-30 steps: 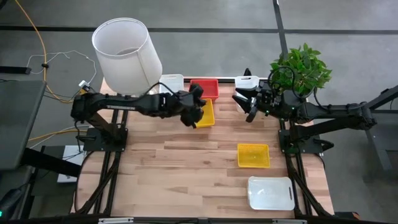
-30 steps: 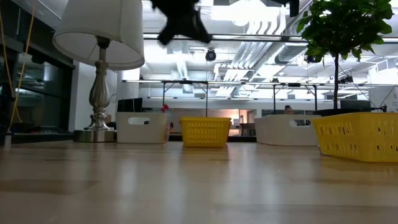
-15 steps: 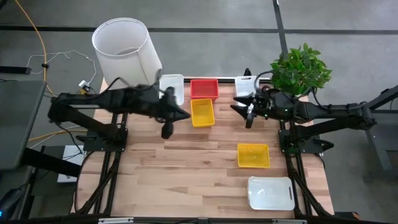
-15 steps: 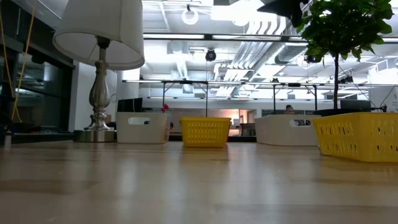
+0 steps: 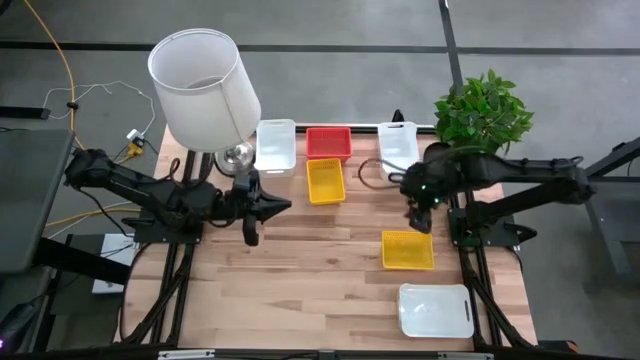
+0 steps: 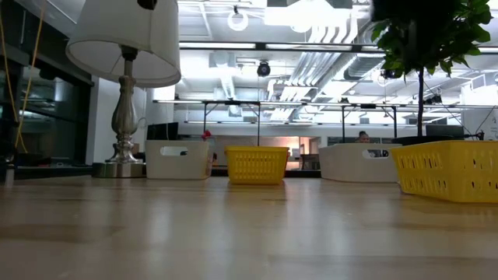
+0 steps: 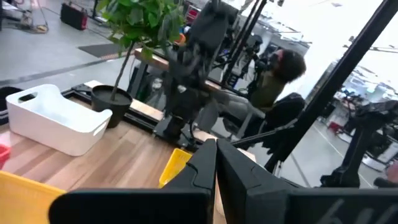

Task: Stack baskets by color
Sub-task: Stack the bottom yellow bin on the yellow bin

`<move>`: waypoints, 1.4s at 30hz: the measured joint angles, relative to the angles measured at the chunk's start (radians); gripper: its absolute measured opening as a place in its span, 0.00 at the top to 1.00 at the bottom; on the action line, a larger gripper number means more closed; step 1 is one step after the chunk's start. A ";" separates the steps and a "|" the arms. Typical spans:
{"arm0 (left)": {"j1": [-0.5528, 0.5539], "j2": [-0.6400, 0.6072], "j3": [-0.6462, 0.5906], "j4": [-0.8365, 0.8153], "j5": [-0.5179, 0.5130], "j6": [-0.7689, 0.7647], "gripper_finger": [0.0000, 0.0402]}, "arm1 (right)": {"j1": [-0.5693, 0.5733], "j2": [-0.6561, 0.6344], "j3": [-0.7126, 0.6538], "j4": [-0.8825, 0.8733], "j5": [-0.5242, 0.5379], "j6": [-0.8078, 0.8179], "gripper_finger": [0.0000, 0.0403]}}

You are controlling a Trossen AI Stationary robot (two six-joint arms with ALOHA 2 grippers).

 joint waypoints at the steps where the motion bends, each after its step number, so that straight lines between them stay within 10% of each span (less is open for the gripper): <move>1: -0.003 0.000 0.000 0.002 -0.006 0.001 1.00 | 0.005 0.004 -0.021 -0.024 -0.025 -0.018 0.52; 17: -0.003 0.005 0.000 0.003 -0.071 0.008 1.00 | 0.181 0.007 -0.355 0.277 -0.085 0.059 0.52; 42: 0.032 0.005 0.000 -0.026 -0.070 0.034 1.00 | 0.221 0.150 -0.383 0.324 0.066 -0.057 0.52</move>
